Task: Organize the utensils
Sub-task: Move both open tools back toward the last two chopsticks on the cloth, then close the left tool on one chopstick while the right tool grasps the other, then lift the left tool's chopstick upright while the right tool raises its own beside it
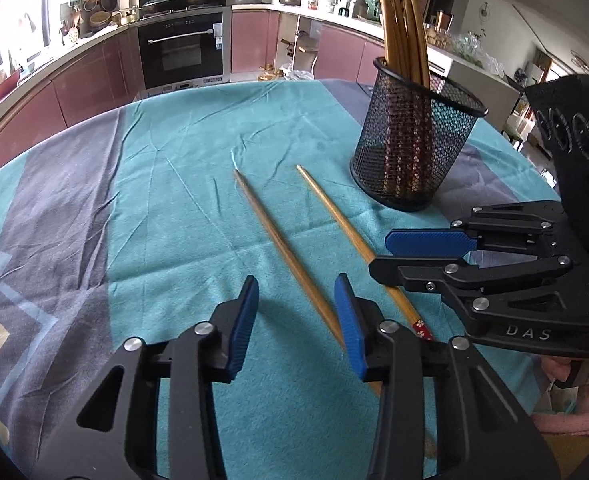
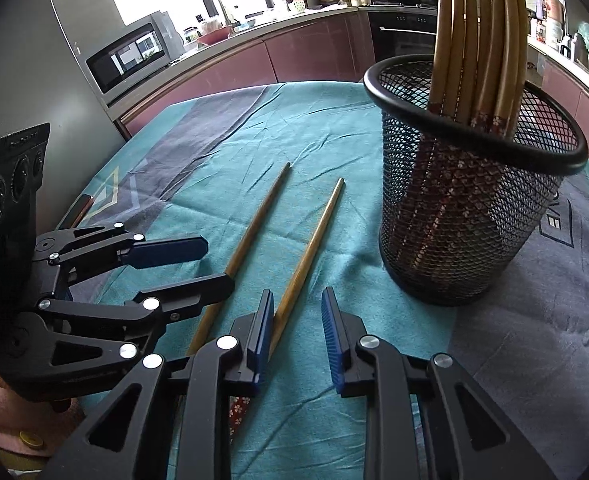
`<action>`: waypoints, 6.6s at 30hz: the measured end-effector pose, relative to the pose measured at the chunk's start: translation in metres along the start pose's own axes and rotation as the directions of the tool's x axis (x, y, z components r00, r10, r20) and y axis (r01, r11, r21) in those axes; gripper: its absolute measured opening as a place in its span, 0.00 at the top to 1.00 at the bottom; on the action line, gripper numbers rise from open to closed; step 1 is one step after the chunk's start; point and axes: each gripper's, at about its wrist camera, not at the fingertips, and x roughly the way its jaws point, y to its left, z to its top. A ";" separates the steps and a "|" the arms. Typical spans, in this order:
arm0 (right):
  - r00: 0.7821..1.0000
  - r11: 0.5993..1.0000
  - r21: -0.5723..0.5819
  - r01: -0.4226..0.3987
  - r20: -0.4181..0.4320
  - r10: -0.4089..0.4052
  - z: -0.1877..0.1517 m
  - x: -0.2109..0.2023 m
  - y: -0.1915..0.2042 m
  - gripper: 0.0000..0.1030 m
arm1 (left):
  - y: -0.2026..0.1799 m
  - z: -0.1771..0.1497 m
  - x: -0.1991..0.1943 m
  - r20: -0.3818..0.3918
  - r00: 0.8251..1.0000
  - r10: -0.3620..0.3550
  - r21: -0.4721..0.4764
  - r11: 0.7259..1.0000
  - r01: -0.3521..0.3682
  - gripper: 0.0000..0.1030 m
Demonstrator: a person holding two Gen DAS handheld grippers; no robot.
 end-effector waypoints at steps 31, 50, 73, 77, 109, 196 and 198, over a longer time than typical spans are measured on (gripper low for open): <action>0.999 0.996 0.088 0.006 0.046 -0.010 0.005 0.006 -0.009 0.92 | 0.012 0.016 0.016 -0.017 1.000 0.026 -0.075 0.997 -0.028 0.90; 0.992 0.994 0.096 -0.055 0.116 0.044 0.002 -0.026 -0.013 0.95 | 0.009 0.012 -0.014 0.045 0.999 0.014 -0.092 0.996 -0.009 0.92; 0.973 0.992 0.059 -0.108 0.213 0.093 0.011 -0.065 -0.003 0.95 | 0.002 0.016 -0.052 0.115 0.993 -0.024 -0.086 0.996 0.034 0.92; 0.970 0.992 0.056 -0.111 0.224 0.096 0.010 -0.069 -0.002 0.95 | 0.001 0.017 -0.057 0.123 0.992 -0.029 -0.084 0.996 0.040 0.93; 0.958 0.992 0.049 -0.115 0.270 0.098 0.014 -0.085 0.001 0.95 | -0.001 0.024 -0.078 0.175 0.983 -0.056 -0.075 0.995 0.070 0.93; 0.934 0.993 0.048 -0.105 0.347 0.082 0.019 -0.112 -0.006 0.95 | -0.014 0.038 -0.096 0.216 0.970 -0.116 -0.044 0.991 0.128 0.93; 0.935 0.993 0.048 -0.104 0.346 0.081 0.019 -0.112 -0.006 0.95 | -0.015 0.038 -0.096 0.215 0.970 -0.114 -0.045 0.991 0.127 0.93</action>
